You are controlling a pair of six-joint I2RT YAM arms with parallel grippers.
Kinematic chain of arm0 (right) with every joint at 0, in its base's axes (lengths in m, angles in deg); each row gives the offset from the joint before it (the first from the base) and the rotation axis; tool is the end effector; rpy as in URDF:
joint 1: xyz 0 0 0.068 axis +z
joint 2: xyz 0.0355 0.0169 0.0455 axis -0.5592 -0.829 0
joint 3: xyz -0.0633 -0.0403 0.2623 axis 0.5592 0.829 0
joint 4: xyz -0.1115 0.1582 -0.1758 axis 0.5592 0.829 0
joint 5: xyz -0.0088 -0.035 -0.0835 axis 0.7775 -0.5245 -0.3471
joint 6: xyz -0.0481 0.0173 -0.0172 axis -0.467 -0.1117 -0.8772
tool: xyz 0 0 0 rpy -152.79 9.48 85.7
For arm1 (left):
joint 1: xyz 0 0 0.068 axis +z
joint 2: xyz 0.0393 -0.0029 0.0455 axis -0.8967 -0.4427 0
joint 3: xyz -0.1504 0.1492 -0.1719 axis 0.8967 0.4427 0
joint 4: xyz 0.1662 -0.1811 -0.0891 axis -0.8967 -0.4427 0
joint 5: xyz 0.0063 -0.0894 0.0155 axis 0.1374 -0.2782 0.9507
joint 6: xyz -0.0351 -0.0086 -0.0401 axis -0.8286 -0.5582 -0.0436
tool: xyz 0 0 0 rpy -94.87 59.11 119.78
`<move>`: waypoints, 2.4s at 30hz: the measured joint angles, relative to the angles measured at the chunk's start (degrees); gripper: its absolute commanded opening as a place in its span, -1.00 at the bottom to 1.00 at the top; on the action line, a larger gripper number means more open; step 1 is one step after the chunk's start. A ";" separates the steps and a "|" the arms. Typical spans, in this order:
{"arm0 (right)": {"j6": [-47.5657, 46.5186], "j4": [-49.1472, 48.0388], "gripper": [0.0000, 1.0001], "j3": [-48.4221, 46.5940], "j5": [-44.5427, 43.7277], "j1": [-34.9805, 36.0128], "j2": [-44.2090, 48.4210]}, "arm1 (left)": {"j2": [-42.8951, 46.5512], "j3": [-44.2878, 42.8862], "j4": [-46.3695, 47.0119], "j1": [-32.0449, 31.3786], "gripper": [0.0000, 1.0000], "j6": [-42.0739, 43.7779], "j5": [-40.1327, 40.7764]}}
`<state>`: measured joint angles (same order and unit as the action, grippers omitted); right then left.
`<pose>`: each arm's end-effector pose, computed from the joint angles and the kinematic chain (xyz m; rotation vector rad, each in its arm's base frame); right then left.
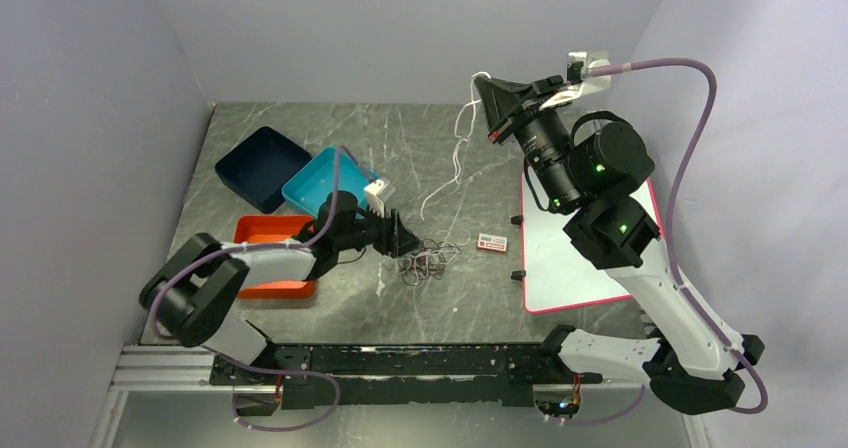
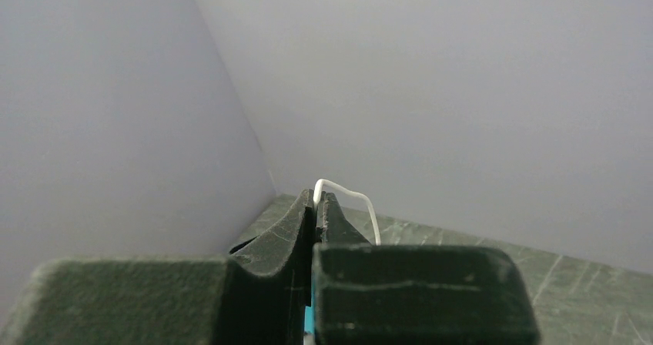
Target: Untangle the cables
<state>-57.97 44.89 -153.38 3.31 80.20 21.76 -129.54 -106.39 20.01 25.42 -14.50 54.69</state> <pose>0.1404 0.1309 0.5427 -0.1452 1.2564 0.6401 0.2218 -0.1959 0.1644 0.5388 2.0295 -1.1907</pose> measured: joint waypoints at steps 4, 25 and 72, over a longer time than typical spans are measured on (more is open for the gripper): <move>-0.09 1.22 -1.00 0.87 -1.29 0.00 0.42 | 6.56 -3.98 -5.44 -0.07 0.50 2.08 1.77; -0.09 3.67 -1.00 3.06 -4.55 -0.02 1.33 | 15.10 -21.97 -49.09 -0.24 0.92 22.73 11.98; -0.15 10.58 -1.00 -8.07 12.39 -0.07 -14.58 | 44.33 -18.49 -62.14 16.90 0.99 5.95 43.85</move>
<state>-58.12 55.47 -161.44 15.70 80.13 7.18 -85.22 -124.88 -42.13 42.31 -8.56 98.54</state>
